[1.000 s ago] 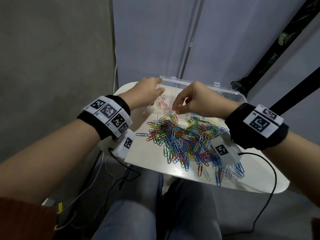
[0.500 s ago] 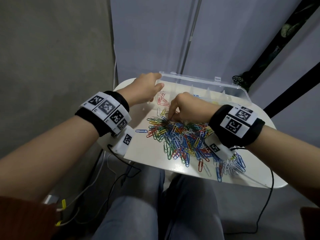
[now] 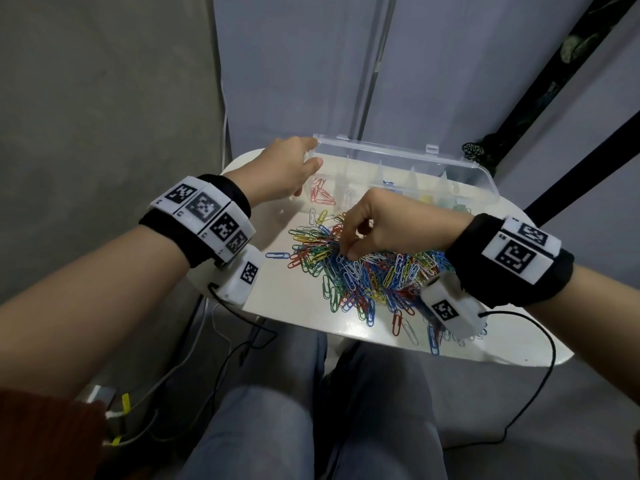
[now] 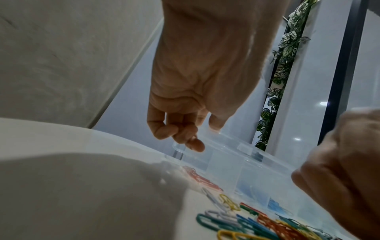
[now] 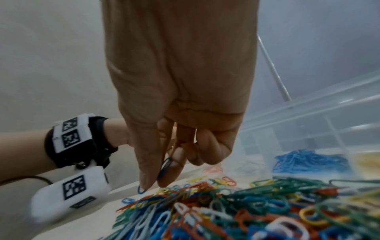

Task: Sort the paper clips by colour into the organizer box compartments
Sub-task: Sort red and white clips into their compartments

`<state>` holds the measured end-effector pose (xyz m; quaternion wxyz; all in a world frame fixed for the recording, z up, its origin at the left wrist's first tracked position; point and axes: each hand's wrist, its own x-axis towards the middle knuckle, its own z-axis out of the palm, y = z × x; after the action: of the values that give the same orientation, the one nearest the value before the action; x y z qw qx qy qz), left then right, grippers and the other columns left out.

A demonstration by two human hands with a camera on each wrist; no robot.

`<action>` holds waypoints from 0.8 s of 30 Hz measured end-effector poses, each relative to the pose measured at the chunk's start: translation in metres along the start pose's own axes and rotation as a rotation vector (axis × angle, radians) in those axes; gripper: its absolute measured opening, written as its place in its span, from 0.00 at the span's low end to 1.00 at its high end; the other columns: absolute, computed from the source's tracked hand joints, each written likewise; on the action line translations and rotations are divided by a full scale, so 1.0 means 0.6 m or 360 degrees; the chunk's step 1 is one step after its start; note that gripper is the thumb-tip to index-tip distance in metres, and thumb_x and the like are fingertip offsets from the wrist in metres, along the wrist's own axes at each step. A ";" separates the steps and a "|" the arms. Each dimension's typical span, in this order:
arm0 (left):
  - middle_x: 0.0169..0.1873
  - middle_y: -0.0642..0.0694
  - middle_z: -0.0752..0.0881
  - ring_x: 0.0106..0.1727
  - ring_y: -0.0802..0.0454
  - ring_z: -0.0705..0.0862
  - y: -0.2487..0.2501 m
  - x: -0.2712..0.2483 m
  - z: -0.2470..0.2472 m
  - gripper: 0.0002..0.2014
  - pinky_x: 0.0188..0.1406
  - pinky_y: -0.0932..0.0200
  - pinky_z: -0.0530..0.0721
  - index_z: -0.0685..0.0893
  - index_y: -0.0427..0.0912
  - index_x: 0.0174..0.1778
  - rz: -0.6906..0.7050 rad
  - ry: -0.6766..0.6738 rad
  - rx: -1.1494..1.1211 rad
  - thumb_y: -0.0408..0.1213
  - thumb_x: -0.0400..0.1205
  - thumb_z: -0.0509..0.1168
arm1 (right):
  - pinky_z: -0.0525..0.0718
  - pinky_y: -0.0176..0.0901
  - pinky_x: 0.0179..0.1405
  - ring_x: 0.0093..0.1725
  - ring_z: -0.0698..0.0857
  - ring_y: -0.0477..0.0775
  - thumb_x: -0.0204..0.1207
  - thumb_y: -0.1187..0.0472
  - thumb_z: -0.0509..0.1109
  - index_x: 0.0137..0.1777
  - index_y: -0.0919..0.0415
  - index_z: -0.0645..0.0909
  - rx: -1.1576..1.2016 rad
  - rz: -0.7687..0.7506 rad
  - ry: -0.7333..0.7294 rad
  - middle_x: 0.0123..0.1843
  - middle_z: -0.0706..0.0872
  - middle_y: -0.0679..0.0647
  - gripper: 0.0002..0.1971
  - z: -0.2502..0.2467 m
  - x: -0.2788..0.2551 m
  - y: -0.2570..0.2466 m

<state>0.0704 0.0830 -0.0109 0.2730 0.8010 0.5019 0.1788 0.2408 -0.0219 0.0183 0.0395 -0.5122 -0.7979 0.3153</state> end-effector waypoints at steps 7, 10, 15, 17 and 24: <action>0.33 0.42 0.87 0.42 0.44 0.87 -0.001 0.002 0.001 0.24 0.43 0.56 0.75 0.67 0.42 0.81 0.0002 0.0004 0.0025 0.45 0.89 0.55 | 0.75 0.28 0.32 0.33 0.81 0.43 0.69 0.65 0.79 0.54 0.56 0.90 -0.0146 0.0037 0.0013 0.40 0.89 0.52 0.13 0.022 0.013 -0.002; 0.33 0.41 0.87 0.42 0.43 0.87 -0.001 0.001 0.000 0.23 0.43 0.56 0.75 0.68 0.42 0.80 0.0016 0.0014 0.0042 0.45 0.89 0.55 | 0.77 0.33 0.35 0.37 0.83 0.43 0.70 0.63 0.79 0.49 0.56 0.91 -0.0282 0.0060 0.0051 0.43 0.91 0.51 0.08 0.027 0.021 -0.002; 0.33 0.43 0.86 0.42 0.45 0.87 0.001 0.000 0.000 0.24 0.43 0.56 0.73 0.67 0.42 0.81 0.0013 0.0011 0.0037 0.45 0.89 0.55 | 0.74 0.28 0.32 0.34 0.80 0.40 0.69 0.63 0.80 0.43 0.57 0.91 -0.0110 0.0149 0.0170 0.42 0.91 0.50 0.04 0.015 0.022 0.016; 0.33 0.43 0.86 0.42 0.45 0.87 0.001 0.001 -0.001 0.24 0.44 0.56 0.73 0.67 0.42 0.81 0.0014 0.0010 0.0043 0.45 0.89 0.55 | 0.77 0.31 0.33 0.30 0.80 0.39 0.69 0.63 0.81 0.41 0.58 0.90 0.0113 0.0203 0.0249 0.36 0.90 0.50 0.03 0.003 0.015 0.021; 0.32 0.43 0.86 0.40 0.45 0.86 0.001 0.002 0.001 0.23 0.42 0.56 0.73 0.67 0.42 0.80 0.0015 0.0009 0.0055 0.45 0.89 0.54 | 0.74 0.36 0.24 0.26 0.76 0.46 0.69 0.68 0.79 0.41 0.70 0.88 0.0876 0.0378 0.0409 0.36 0.90 0.59 0.05 -0.038 -0.009 0.040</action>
<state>0.0713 0.0837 -0.0111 0.2569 0.8075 0.5018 0.1737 0.2712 -0.0095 0.0250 0.2398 -0.6074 -0.6059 0.4544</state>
